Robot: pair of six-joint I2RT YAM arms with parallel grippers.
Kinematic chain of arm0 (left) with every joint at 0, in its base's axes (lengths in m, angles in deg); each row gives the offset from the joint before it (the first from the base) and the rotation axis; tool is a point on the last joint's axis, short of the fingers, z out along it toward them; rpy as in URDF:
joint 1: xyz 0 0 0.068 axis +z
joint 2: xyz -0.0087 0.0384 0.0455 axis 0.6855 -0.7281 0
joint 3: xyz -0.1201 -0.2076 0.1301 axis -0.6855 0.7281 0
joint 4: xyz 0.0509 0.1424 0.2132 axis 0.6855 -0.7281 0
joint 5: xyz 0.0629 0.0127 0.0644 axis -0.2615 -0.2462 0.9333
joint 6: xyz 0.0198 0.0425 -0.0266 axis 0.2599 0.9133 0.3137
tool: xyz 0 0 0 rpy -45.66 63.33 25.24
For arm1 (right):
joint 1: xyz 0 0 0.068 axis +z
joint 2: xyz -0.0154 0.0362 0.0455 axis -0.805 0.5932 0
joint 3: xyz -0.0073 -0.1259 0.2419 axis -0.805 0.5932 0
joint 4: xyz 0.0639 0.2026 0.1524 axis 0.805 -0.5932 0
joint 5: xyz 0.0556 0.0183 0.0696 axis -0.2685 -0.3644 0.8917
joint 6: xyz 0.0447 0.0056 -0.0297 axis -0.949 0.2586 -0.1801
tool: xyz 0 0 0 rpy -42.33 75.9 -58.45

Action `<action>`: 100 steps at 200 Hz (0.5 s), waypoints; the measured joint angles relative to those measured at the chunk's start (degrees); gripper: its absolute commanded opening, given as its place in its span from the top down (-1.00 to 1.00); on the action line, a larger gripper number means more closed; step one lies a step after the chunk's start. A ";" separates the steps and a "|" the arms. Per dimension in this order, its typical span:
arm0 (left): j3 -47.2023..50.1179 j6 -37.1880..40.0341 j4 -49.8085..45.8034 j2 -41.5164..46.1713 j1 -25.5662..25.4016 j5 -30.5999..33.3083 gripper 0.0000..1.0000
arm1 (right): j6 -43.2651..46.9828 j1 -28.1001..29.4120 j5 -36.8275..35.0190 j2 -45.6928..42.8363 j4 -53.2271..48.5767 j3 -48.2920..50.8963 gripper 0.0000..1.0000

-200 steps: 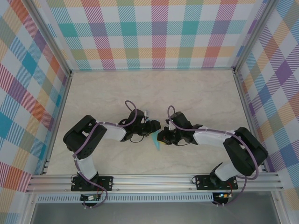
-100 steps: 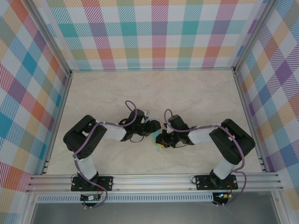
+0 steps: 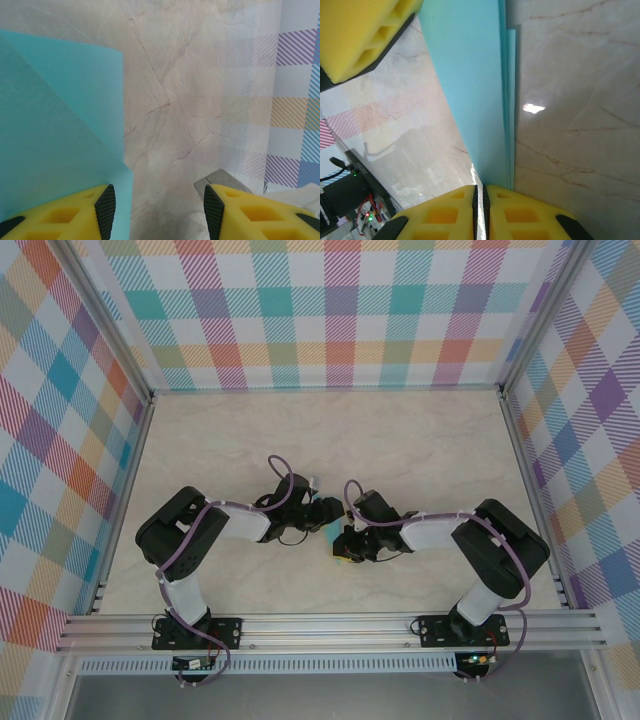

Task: Fold a paper plane with a square sheet of paper (pick it up from the middle)
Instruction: Fold the wing for the fifth time at the center of the table.

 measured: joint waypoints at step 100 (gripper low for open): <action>0.00 -0.39 -0.02 0.00 0.00 0.26 -0.04 | 1.38 2.97 -1.57 -3.06 -5.90 0.90 0.71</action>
